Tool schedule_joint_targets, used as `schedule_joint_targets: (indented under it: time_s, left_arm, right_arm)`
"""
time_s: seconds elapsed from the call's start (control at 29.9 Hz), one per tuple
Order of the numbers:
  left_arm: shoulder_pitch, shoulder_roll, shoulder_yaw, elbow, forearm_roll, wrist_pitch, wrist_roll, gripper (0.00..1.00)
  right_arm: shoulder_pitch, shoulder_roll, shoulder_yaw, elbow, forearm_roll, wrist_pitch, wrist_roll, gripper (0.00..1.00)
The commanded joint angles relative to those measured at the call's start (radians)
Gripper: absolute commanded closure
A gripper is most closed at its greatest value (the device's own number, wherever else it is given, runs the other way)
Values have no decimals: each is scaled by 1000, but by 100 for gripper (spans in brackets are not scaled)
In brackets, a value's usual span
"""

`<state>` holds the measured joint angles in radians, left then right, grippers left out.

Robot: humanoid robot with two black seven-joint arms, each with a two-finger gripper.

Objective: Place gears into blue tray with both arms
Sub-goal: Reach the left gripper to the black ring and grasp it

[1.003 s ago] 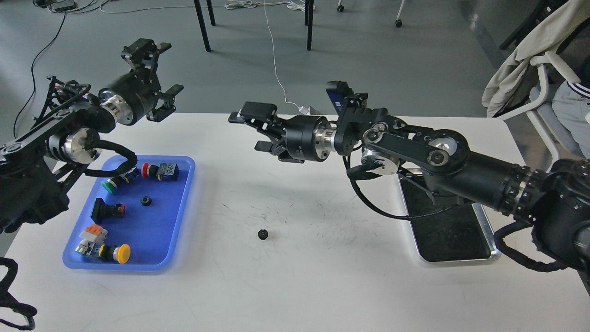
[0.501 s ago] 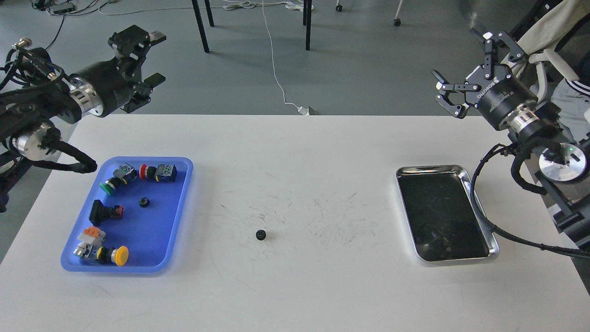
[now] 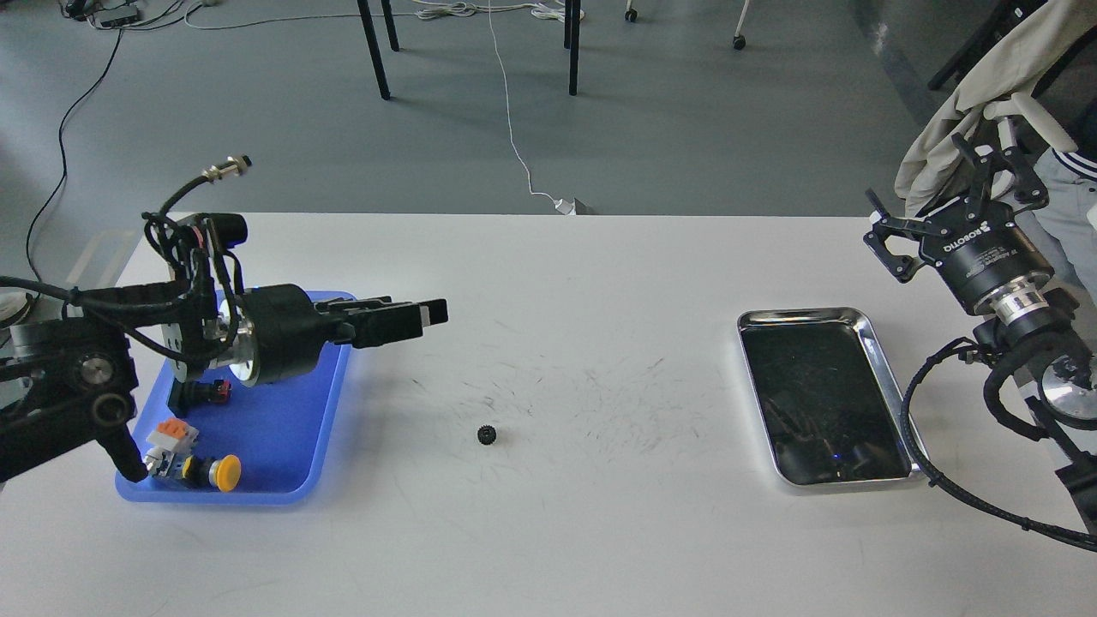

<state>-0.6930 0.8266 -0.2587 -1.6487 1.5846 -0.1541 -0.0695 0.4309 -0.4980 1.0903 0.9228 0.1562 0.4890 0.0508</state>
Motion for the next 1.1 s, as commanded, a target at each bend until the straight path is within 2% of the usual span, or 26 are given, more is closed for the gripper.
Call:
schedule_joint_targets:
  time_s: [0.0,0.17,0.4,0.53,0.77,0.97,1.07]
  left_arm:
    - [101,-98,-4,53,306,25,0,2]
    - [161,-164,-10,122,521,41,2,3]
    - [196,-228,-10,219,597,96,10,5]
    - [202,-250,-10,242,597,117,10,12]
    - [221,-276,-8,253,597,119,11,29]
    - [222,-310,-8,279,597,119,11,38]
    - [222,-311,-8,291,597,119,11,51]
  right_arm:
    - [-11,3,-7,1,-1,0,0,4]
    - [-20,1,-6,-1,-1,0,0,4]
    - [-24,1,-6,1,-1,0,0,4]
    - [-26,-2,-6,-1,-3,0,0,4]
    - [-27,-10,-10,-1,-3,0,0,4]
    - [-27,-10,-15,-1,-3,0,0,4]
    - [-27,-10,-15,-1,-3,0,0,4]
